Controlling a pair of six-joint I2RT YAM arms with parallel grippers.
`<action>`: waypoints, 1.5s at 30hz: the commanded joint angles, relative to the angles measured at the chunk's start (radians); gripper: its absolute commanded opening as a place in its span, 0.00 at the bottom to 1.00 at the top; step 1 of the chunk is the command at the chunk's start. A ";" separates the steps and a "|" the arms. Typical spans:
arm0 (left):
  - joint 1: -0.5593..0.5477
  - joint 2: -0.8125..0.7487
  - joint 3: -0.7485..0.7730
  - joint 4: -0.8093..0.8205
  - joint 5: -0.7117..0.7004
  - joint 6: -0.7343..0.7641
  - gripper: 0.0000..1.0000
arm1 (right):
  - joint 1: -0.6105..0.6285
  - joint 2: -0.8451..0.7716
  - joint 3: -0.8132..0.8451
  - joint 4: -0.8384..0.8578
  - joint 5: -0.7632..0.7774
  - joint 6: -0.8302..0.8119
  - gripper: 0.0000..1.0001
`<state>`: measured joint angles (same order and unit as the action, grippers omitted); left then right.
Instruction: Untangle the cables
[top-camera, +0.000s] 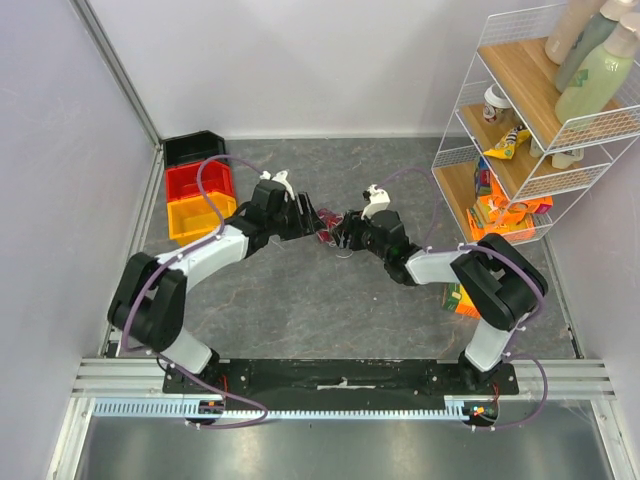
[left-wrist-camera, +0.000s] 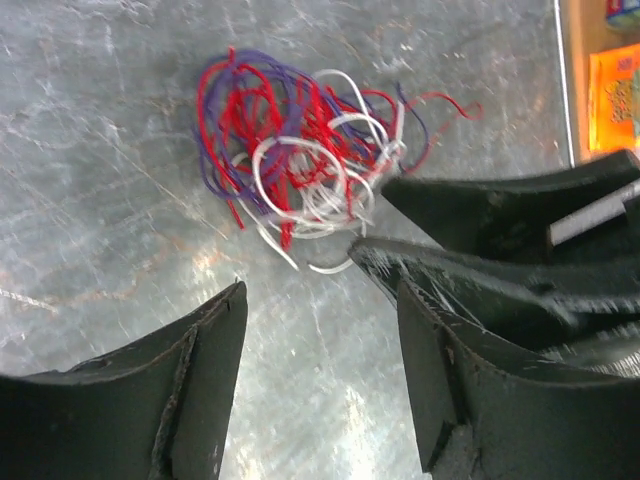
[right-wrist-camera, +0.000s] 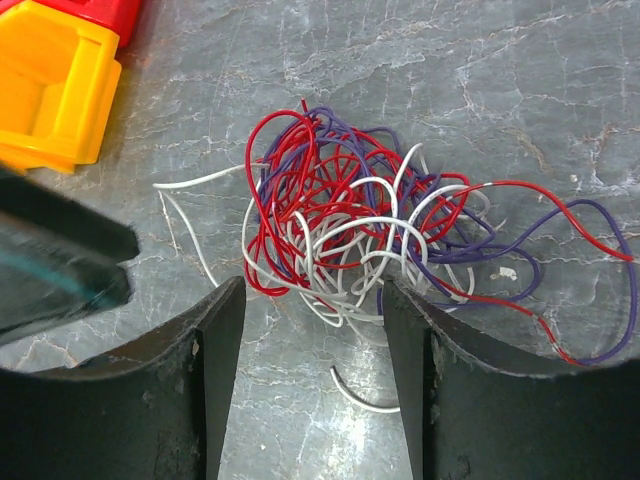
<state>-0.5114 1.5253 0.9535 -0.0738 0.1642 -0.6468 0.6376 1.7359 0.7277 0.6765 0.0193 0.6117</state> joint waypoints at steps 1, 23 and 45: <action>0.040 0.117 0.068 0.071 0.070 0.010 0.64 | -0.003 0.033 0.055 0.084 -0.016 -0.032 0.65; 0.039 -0.066 -0.048 0.120 0.153 0.035 0.02 | -0.001 0.178 0.203 -0.132 0.209 -0.004 0.24; 0.037 -0.780 -0.108 -0.267 -0.136 0.065 0.09 | -0.026 0.041 0.118 -0.223 0.329 0.037 0.45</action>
<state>-0.4728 0.6312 0.8215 -0.2985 -0.0959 -0.6067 0.6102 1.8153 0.8616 0.3832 0.4446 0.6716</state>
